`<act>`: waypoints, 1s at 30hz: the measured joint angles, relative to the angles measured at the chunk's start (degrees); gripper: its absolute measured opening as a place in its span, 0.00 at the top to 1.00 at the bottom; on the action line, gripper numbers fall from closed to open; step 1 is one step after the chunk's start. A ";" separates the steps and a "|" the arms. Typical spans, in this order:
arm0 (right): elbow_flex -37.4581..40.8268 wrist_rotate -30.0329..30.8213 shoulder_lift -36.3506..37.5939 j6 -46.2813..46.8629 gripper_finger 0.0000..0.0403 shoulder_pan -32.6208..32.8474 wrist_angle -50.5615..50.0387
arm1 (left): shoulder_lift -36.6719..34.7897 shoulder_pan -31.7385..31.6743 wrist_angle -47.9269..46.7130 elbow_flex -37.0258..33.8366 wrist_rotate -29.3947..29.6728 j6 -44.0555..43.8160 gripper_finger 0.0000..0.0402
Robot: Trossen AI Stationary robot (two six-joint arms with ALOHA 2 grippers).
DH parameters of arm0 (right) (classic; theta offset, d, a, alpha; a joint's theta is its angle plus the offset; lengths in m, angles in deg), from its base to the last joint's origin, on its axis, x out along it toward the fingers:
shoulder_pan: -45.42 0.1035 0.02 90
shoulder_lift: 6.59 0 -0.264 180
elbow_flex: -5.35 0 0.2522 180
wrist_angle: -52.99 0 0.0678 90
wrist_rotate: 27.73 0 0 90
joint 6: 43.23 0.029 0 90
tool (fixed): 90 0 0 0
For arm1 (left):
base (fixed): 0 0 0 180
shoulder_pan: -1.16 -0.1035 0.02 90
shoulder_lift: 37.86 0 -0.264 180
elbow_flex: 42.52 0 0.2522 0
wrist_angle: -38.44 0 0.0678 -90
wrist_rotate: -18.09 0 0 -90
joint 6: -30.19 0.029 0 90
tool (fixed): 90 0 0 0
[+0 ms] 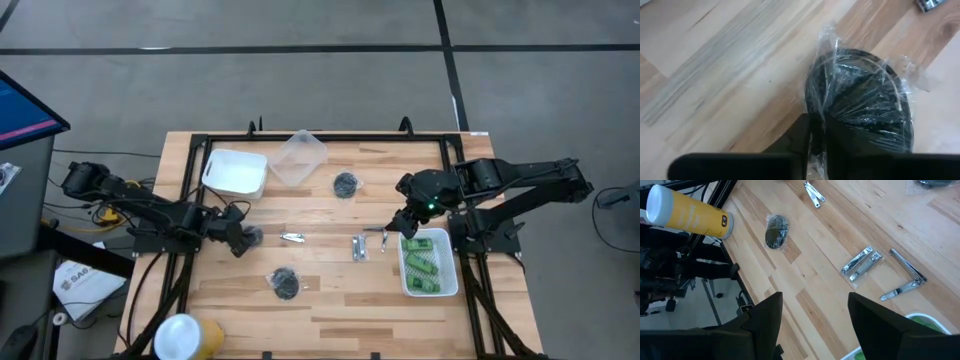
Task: Pick & Place Travel size toiletries
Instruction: Put the black hairbrush into the top white bin
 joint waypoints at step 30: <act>0.00 1.31 0.00 -1.60 0.46 -0.01 0.31 | -6.97 -20.53 2.40 21.11 26.48 20.11 1.00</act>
